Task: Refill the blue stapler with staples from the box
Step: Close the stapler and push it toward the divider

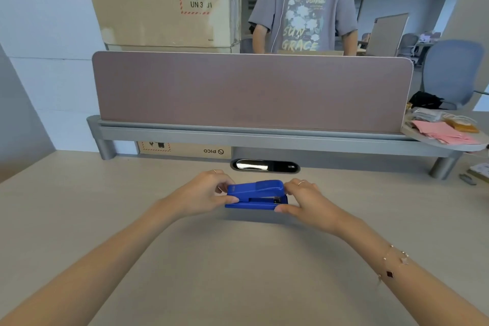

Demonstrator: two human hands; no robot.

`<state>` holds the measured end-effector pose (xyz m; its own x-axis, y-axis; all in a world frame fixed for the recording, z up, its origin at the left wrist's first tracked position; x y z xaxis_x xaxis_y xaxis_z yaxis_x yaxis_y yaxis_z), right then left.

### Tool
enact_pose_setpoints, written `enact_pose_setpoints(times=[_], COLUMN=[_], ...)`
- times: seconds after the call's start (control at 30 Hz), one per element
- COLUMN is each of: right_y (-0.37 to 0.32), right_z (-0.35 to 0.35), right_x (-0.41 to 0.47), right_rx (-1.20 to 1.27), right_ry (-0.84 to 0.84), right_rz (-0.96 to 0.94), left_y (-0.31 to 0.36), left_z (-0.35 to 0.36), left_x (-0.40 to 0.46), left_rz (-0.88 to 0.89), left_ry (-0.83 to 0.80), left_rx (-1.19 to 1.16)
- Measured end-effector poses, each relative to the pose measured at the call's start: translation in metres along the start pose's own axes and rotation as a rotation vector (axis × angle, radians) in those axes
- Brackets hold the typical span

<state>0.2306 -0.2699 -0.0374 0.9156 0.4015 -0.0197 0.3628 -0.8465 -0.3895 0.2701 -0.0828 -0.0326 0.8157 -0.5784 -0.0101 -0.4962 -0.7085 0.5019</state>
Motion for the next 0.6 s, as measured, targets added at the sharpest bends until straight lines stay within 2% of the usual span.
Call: enact_pose_setpoints(times=[0.6], right_y=[0.095], right_z=[-0.012], right_x=[0.086], right_rx=[0.123], right_ry=[0.013], right_rz=[0.118], left_y=[-0.038], left_z=[0.011], left_x=[0.124], left_rz=[-0.062], left_ry=[-0.024], left_rx=[-0.085])
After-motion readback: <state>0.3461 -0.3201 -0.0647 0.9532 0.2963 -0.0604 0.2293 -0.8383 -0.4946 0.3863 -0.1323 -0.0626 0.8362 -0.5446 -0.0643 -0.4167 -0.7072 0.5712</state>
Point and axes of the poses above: each hand's wrist, its own x-axis towards the middle knuckle, its own z-axis out of the palm, y = z × x, the point moved 8 cm from there along x, towards the middle knuckle, and after that the axes turned 10 degrees about -y, right-handed, at the moved point
